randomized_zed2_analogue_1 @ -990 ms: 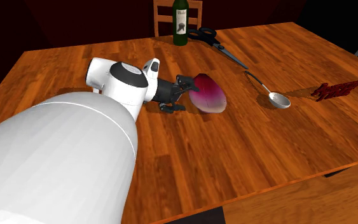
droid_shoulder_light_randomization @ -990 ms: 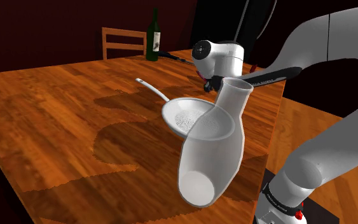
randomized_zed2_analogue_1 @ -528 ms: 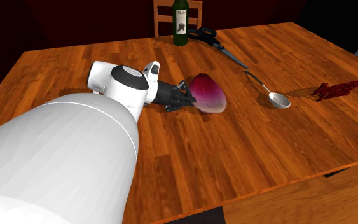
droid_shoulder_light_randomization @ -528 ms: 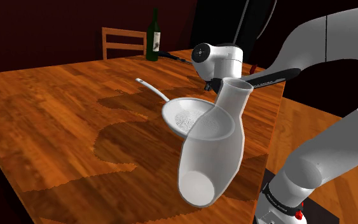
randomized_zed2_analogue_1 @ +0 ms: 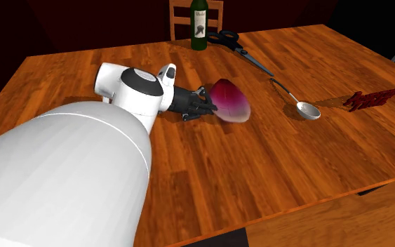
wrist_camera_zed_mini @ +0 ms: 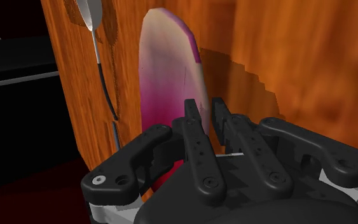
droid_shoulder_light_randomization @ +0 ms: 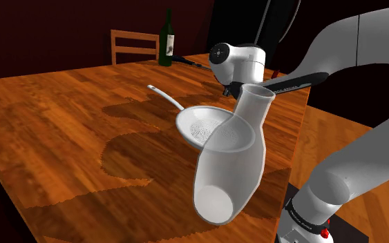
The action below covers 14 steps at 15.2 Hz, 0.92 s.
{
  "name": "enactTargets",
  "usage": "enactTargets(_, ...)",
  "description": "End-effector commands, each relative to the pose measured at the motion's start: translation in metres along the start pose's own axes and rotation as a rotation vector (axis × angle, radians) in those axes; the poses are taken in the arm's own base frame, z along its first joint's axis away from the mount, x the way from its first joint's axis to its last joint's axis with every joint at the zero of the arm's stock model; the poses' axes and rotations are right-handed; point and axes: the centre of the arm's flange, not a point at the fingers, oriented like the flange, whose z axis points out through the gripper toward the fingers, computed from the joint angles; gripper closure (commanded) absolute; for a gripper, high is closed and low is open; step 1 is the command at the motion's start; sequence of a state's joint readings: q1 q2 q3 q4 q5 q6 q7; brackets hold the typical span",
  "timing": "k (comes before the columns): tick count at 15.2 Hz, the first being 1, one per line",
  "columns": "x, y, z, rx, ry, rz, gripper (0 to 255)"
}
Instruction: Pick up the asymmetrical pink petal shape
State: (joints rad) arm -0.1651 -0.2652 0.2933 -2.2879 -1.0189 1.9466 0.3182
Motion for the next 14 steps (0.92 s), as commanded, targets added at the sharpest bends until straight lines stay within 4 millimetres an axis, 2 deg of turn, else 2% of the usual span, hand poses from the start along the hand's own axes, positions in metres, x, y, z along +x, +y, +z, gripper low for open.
enactTargets(1,0.001,0.008,-0.005,0.0,0.0,0.0,255)
enactTargets(12,0.0,0.057,-0.037,0.0,0.0,0.0,255)
enactTargets(14,0.0,0.058,-0.037,0.0,0.0,0.0,255)
